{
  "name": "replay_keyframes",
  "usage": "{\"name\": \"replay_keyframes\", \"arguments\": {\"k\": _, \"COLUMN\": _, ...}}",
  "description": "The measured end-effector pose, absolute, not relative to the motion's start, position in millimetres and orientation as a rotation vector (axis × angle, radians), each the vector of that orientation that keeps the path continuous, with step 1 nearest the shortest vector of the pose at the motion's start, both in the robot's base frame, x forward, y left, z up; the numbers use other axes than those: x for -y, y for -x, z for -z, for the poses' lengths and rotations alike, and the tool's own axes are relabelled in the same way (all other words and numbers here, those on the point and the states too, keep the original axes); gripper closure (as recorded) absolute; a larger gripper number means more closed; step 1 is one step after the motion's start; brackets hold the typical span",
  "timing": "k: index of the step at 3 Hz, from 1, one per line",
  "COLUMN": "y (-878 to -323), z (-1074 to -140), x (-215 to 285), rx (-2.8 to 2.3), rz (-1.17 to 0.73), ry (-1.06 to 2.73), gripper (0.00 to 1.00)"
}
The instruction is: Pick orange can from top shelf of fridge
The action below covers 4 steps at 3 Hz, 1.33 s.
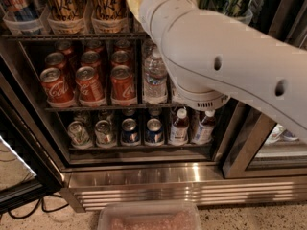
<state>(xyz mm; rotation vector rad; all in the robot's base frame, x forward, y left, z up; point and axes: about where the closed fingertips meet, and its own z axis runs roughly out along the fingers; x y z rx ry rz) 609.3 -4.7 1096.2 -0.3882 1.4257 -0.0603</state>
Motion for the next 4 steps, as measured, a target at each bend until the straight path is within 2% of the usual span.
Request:
{"name": "replay_keyframes", "arguments": {"k": 2, "y": -595, "z": -1138, "x": -1, "rx": -1.366, "rz": 0.016, "ry": 0.422, "gripper": 1.00}}
{"name": "replay_keyframes", "arguments": {"k": 4, "y": -552, "z": -1136, "x": 29, "rx": -1.430, "rz": 0.003, "ry": 0.478, "gripper": 1.00}}
